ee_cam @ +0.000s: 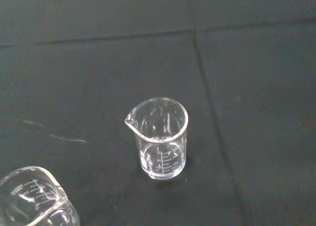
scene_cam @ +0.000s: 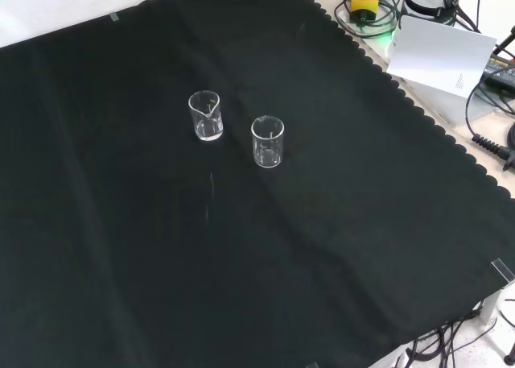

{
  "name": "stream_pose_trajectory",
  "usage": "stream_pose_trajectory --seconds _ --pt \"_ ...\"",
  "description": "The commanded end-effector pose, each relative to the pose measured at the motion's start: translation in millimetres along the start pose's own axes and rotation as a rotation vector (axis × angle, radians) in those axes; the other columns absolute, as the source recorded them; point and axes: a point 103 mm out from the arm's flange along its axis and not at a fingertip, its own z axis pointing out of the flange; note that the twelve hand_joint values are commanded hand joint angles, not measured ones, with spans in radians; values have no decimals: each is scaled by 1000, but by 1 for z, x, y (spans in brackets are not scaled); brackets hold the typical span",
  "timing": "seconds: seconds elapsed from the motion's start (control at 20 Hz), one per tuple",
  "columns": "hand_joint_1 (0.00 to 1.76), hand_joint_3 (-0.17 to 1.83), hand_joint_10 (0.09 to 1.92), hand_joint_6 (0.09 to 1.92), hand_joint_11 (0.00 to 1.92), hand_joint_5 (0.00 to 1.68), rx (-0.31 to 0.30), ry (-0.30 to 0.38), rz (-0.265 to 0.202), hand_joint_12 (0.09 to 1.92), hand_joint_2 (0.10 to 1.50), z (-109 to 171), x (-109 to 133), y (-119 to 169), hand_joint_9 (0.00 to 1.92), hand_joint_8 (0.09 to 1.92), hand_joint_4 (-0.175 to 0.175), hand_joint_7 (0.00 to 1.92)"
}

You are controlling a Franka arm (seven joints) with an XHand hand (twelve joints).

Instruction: Pick up the beaker on the right.

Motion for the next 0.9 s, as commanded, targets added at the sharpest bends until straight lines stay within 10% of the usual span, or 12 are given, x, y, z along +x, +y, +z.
stream_pose_trajectory --seconds 0.05,0.9 --pt "474 258 651 87 25 294 12 61 -22 1394 1009 37 -18 45 291 542 -8 134" --pt "760 558 672 87 39 346 110 127 -62 1424 666 122 -41 95 312 623 -10 182"
